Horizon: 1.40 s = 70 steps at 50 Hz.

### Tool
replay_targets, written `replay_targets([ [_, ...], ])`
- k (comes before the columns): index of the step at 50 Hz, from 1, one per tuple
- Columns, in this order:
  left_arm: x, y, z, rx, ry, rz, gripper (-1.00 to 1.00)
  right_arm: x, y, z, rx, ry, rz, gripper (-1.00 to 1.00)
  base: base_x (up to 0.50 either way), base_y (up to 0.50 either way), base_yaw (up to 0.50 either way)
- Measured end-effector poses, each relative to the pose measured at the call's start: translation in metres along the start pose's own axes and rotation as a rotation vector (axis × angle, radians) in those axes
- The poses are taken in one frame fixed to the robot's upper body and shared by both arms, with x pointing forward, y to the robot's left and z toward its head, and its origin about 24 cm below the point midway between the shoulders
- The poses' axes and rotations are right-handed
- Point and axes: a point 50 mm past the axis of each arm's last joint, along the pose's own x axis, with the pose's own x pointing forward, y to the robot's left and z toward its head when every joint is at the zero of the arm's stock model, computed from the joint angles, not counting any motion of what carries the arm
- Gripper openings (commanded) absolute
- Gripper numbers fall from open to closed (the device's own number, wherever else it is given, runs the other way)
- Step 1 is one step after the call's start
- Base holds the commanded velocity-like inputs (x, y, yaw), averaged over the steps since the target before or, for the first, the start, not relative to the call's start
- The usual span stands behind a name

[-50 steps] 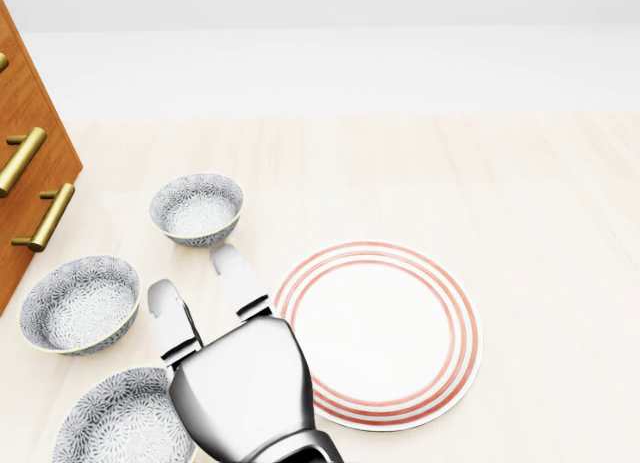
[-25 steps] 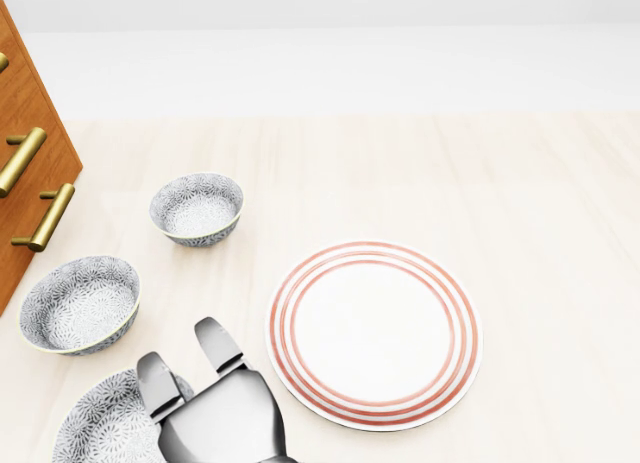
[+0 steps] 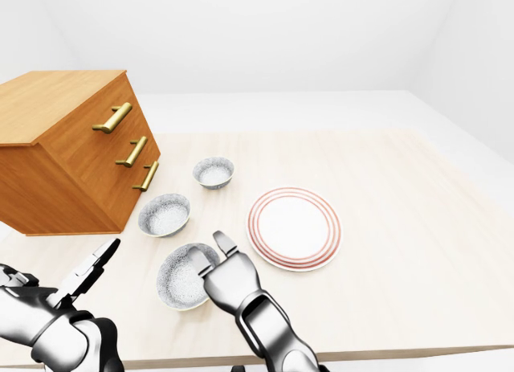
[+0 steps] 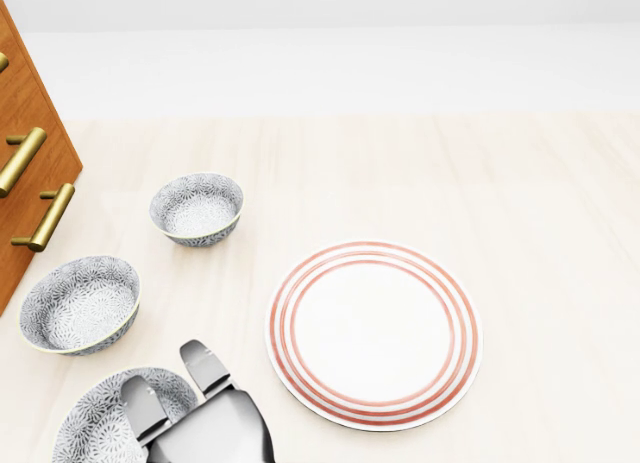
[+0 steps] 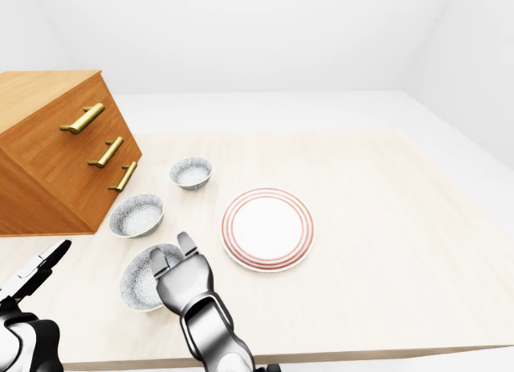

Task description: Put the bowl at the front on the plate.

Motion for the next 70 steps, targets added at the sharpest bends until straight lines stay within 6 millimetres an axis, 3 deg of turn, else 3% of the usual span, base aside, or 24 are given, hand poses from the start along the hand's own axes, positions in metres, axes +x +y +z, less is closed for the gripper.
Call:
replay_targets([
  [33, 0.000, 0.001, 0.003, -0.006, -0.013, 0.003, 1.00, 0.012, 0.012, 0.016, -0.030, -0.118, 0.043, 1.00, 0.00, 0.00, 0.00],
  [58, 0.000, 0.001, 0.004, -0.007, -0.017, 0.005, 1.00, 0.027, 0.046, 0.021, 0.050, -0.189, 0.119, 1.00, 0.00, 0.00, 0.00],
  [68, 0.000, 0.000, 0.003, -0.006, -0.010, 0.002, 1.00, 0.035, 0.049, 0.018, 0.082, -0.194, 0.125, 1.00, 0.00, 0.00, 0.00],
  [69, 0.000, 0.000, 0.003, -0.006, -0.010, 0.002, 1.00, 0.035, 0.049, 0.019, 0.085, -0.195, 0.125, 0.97, 0.00, 0.00, 0.00],
  [70, 0.000, 0.000, 0.002, -0.006, -0.009, 0.002, 1.00, 0.036, 0.049, 0.019, 0.087, -0.196, 0.125, 0.03, 0.00, 0.00, 0.00],
])
